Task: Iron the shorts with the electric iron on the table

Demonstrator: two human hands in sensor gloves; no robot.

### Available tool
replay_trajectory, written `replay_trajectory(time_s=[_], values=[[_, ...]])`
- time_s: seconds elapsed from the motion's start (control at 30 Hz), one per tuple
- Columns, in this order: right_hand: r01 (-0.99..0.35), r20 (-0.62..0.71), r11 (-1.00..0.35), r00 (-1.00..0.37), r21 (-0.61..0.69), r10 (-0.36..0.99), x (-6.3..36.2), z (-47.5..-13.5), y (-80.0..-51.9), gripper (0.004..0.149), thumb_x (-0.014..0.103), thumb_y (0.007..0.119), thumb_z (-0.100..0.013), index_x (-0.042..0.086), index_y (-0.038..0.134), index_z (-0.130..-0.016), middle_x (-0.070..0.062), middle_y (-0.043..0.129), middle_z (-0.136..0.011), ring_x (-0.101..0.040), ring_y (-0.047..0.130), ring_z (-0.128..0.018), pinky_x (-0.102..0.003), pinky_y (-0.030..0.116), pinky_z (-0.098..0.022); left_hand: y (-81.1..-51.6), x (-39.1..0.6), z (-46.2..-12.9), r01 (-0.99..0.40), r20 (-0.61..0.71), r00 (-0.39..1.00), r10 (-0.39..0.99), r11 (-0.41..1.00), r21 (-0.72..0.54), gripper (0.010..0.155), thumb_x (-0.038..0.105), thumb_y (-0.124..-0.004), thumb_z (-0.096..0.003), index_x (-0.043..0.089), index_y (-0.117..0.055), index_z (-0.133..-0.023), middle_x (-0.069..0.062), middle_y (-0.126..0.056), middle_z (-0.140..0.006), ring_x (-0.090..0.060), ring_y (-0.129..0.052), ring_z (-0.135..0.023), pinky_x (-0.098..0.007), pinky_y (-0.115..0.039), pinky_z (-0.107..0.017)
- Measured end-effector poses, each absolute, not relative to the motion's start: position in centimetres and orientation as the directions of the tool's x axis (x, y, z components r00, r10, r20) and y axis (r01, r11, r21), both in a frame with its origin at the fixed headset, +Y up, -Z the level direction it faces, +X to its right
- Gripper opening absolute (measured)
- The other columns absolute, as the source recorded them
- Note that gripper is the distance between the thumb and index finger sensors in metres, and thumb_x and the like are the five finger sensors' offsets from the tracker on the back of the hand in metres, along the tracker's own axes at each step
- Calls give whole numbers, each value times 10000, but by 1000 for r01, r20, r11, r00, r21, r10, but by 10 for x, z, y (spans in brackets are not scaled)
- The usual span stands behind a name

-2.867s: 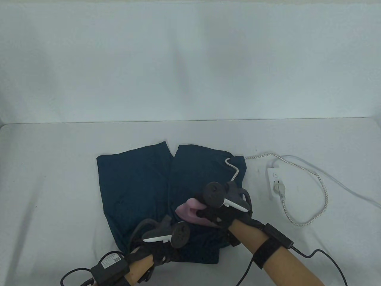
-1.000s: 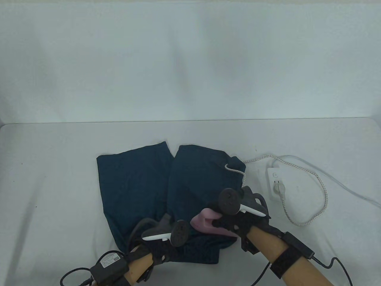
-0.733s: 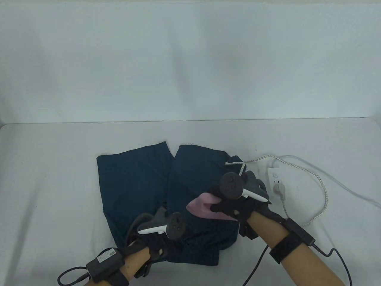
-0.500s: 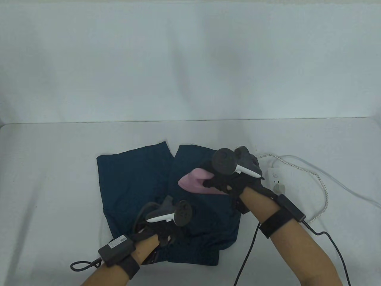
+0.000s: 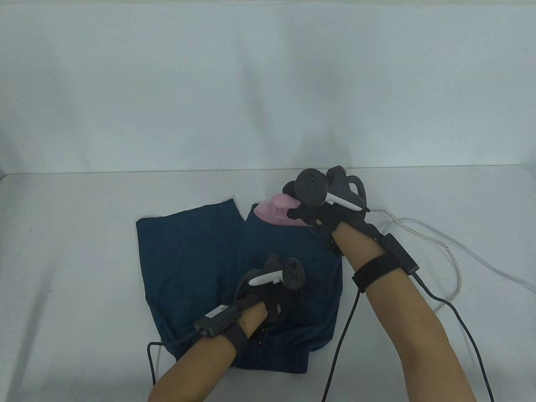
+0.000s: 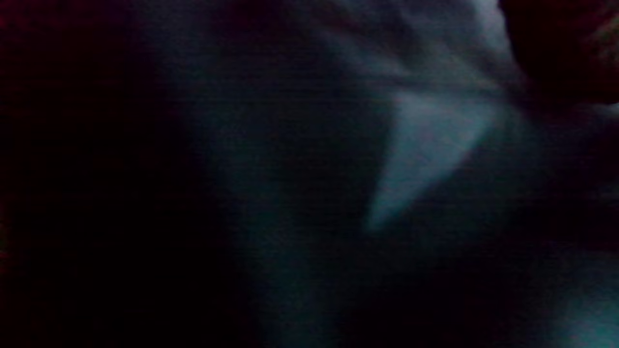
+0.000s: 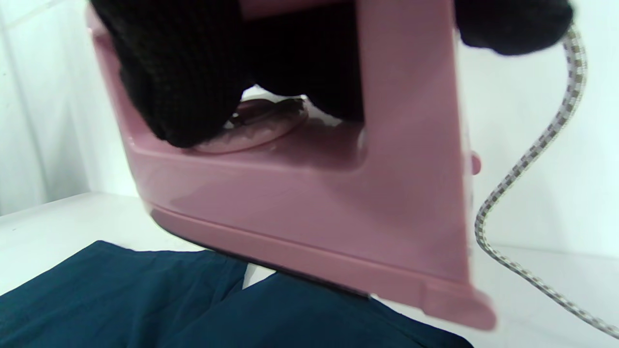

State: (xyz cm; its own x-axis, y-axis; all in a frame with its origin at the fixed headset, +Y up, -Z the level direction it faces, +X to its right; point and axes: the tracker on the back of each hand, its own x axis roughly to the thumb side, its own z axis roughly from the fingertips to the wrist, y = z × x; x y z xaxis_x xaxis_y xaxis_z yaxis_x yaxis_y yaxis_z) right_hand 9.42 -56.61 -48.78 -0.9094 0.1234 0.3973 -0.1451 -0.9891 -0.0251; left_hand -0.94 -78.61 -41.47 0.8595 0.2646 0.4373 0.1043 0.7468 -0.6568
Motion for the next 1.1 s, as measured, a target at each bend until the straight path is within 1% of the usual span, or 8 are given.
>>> replay_trajectory(time_s=[0.07, 0.2, 0.43, 0.5, 0.6, 0.7, 0.83, 1.1], values=[[-155, 383, -987, -914, -30, 131, 101, -489, -565, 584, 461, 966, -381, 344, 733, -903, 118, 881, -743, -113, 968, -578, -477, 824, -368, -789, -1, -416, 129, 456, 853, 254, 744, -656, 918, 738, -751, -358, 593, -130, -1019, 108, 143, -1102, -405, 173, -980, -746, -47, -637], [-161, 356, -986, -924, -31, 140, 118, -488, -566, 583, 461, 967, -381, 342, 735, -903, 117, 880, -744, -115, 969, -574, -476, 823, -368, -789, 19, -420, 107, 447, 850, 277, 742, -662, 914, 730, -761, -365, 593, -147, -1027, 103, 143, -1105, -400, 183, -975, -742, -23, -629], [-146, 337, -989, -933, -34, 126, 135, -483, -565, 582, 464, 967, -381, 342, 738, -901, 118, 884, -741, -114, 971, -572, -475, 826, -364, -785, 46, -420, 136, 485, 831, 271, 746, -651, 904, 719, -765, -371, 581, -171, -1039, 105, 96, -1130, -413, 137, -1000, -745, -64, -653], [-141, 334, -989, -935, -34, 122, 137, -482, -563, 584, 464, 967, -381, 340, 737, -903, 117, 883, -742, -117, 971, -571, -475, 826, -364, -779, 50, -417, 125, 474, 833, 286, 737, -664, 903, 705, -765, -383, 562, -173, -1050, 96, 99, -1127, -421, 114, -1011, -734, -83, -674], [-138, 334, -990, -935, -42, 117, 137, -480, -559, 582, 464, 967, -381, 342, 738, -902, 117, 883, -741, -113, 971, -573, -474, 826, -363, -755, 49, -413, 107, 499, 820, 280, 782, -614, 882, 671, -768, -411, 516, -214, -1078, 82, 56, -1148, -398, 45, -1054, -710, -127, -714], [-140, 338, -989, -934, -42, 118, 133, -480, -556, 586, 467, 965, -381, 340, 736, -905, 118, 884, -741, -112, 973, -571, -473, 828, -361, -729, 31, -407, 91, 503, 823, 263, 813, -575, 845, 637, -783, -426, 478, -296, -1098, 67, -75, -1192, -403, -65, -1101, -694, -192, -745], [-143, 350, -989, -929, -39, 120, 120, -484, -559, 585, 469, 965, -381, 340, 737, -904, 117, 884, -742, -113, 973, -568, -471, 829, -359, -705, -15, -395, 109, 488, 850, 197, 841, -530, 822, 616, -795, -432, 448, -359, -1108, 53, -178, -1213, -403, -193, -1127, -688, -261, -765], [-158, 390, -987, -911, -22, 137, 74, -500, -577, 585, 472, 963, -383, 337, 737, -905, 119, 886, -739, -108, 975, -564, -466, 833, -353, -701, -113, -352, 138, 445, 889, 110, 862, -488, 807, 591, -836, -422, 403, -442, -1100, 19, -332, -1186, -377, -434, -1099, -658, -400, -772]])
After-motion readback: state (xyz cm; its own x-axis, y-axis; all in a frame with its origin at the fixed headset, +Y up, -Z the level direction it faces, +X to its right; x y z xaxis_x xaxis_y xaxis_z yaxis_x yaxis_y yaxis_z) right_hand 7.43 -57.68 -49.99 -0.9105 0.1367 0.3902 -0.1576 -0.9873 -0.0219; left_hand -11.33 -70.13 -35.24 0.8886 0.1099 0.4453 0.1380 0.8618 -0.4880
